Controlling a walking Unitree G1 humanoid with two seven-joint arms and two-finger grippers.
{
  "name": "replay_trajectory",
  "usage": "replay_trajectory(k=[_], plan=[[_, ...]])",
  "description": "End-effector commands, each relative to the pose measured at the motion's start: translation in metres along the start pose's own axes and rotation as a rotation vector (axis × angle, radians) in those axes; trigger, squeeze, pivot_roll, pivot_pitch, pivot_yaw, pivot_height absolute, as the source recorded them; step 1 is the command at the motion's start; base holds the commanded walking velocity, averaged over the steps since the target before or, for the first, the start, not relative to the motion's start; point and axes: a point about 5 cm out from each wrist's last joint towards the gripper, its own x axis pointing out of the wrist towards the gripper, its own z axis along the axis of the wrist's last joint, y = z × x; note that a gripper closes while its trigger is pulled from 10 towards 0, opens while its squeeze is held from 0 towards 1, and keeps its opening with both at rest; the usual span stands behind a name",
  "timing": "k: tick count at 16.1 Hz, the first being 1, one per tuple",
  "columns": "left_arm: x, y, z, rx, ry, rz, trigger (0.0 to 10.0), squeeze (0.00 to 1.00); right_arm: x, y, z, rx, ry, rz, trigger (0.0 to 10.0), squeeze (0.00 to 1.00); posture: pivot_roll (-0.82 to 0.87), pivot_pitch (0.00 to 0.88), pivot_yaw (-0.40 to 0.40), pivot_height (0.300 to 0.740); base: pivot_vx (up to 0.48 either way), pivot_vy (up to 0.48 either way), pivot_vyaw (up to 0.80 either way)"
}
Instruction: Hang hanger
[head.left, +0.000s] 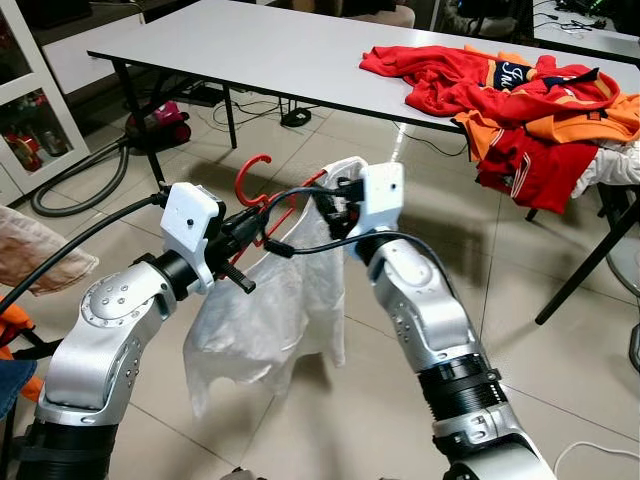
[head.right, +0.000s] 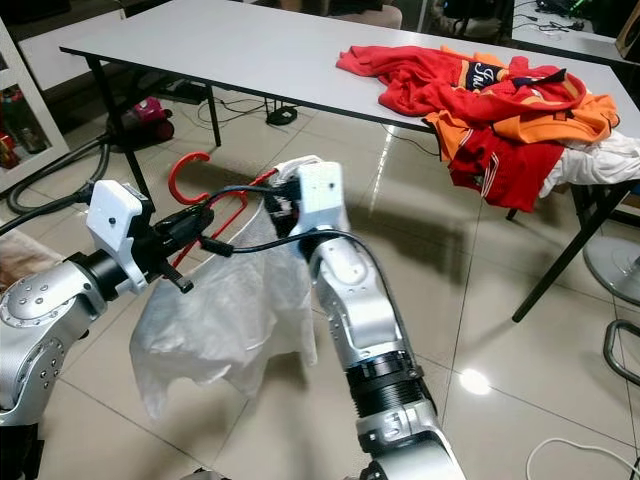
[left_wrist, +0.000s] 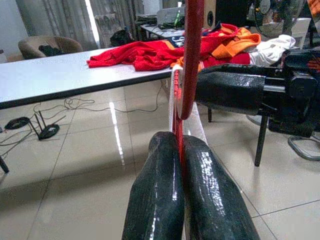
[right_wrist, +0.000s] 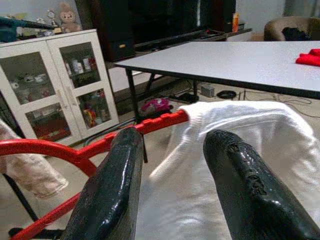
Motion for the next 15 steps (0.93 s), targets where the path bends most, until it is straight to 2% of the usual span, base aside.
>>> replay_trajectory(k=[1,5,6,7,8,10,11,12,13,15], plan=[[-0.002,-0.001,0.01,0.025,-0.036,-0.003,10.0,0.0,0.003,-0.001,0.001,-0.013,-0.005,-0.004,10.0,0.0,-0.05,0.0,-0.031,0.74,0.0,0.0,0.0],[-0.003,-0.002,0.012,0.026,-0.042,-0.01,10.0,0.0,0.008,-0.013,-0.001,0.03,0.014,-0.056,10.0,0.0,-0.05,0.0,-0.028,0.74,0.0,0.0,0.0],[-0.003,-0.004,0.013,0.022,-0.046,-0.015,10.0,0.0,0.009,-0.015,-0.002,0.043,0.02,-0.056,9.6,0.0,-0.05,0.0,-0.027,0.74,0.0,0.0,0.0],[-0.003,-0.005,0.013,0.021,-0.046,-0.016,10.0,0.0,0.01,-0.015,-0.002,0.042,0.024,-0.054,8.8,0.0,-0.05,0.0,-0.027,0.74,0.0,0.0,0.0],[-0.003,-0.006,0.013,0.025,-0.044,-0.02,10.0,0.0,0.01,-0.016,-0.002,0.04,0.023,-0.053,7.5,0.0,-0.04,0.0,-0.031,0.74,0.0,0.0,0.0],[-0.004,-0.005,0.013,0.025,-0.044,-0.015,10.0,0.0,0.009,-0.015,-0.003,0.043,0.02,-0.05,2.6,0.0,-0.04,0.0,-0.033,0.74,0.0,0.0,0.0],[-0.004,-0.004,0.013,0.025,-0.044,-0.01,10.0,0.0,0.009,-0.015,-0.005,0.045,0.02,-0.046,0.9,0.0,-0.04,0.0,-0.033,0.74,0.0,0.0,0.0],[-0.005,-0.004,0.013,0.024,-0.044,-0.009,10.0,0.0,0.009,-0.015,-0.005,0.046,0.02,-0.044,0.9,0.0,-0.04,0.0,-0.034,0.74,0.0,0.0,0.0],[-0.005,-0.004,0.013,0.025,-0.044,-0.009,10.0,0.0,0.009,-0.015,-0.006,0.047,0.02,-0.044,0.0,0.0,-0.04,0.0,-0.034,0.74,0.0,0.0,0.0],[-0.006,-0.004,0.013,0.025,-0.044,-0.007,10.0,0.0,0.01,-0.015,-0.005,0.046,0.016,-0.039,0.0,0.0,-0.04,0.0,-0.038,0.74,0.0,0.0,0.0]])
